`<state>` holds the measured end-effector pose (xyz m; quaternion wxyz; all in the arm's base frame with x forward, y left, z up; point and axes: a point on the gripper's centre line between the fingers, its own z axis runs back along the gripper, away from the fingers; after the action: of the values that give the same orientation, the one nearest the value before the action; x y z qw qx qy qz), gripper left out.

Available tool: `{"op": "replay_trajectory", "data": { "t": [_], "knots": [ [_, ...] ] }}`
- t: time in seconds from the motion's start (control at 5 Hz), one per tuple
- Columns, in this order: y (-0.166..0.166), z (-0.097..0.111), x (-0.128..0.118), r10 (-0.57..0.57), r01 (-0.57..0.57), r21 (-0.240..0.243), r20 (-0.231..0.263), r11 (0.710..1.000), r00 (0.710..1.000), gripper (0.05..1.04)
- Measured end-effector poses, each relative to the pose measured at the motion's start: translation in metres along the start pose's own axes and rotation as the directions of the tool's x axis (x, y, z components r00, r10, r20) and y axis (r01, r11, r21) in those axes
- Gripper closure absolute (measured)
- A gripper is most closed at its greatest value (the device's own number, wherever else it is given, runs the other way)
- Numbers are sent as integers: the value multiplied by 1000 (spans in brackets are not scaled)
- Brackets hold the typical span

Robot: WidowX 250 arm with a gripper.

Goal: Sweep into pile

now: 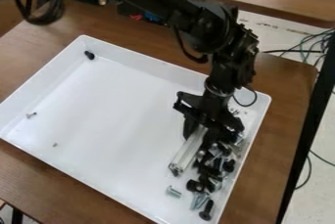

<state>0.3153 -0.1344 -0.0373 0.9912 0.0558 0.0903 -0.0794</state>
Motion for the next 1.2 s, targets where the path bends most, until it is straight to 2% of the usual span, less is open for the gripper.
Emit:
{"op": "replay_trajectory", "data": {
  "t": [0.2,0.4,0.6,0.8,1.0,1.2],
  "knots": [
    [8,6,-12,47,-47,-3,-10,999,999,732],
    [27,16,-11,155,-155,-12,13,988,988,732],
    [65,39,0,303,-295,-99,72,950,950,732],
    [111,38,1,435,-426,-119,61,897,898,732],
    [154,31,-1,584,-572,-148,52,807,810,732],
    [182,-5,-12,645,-645,-105,-37,757,763,732]
  ]
}}
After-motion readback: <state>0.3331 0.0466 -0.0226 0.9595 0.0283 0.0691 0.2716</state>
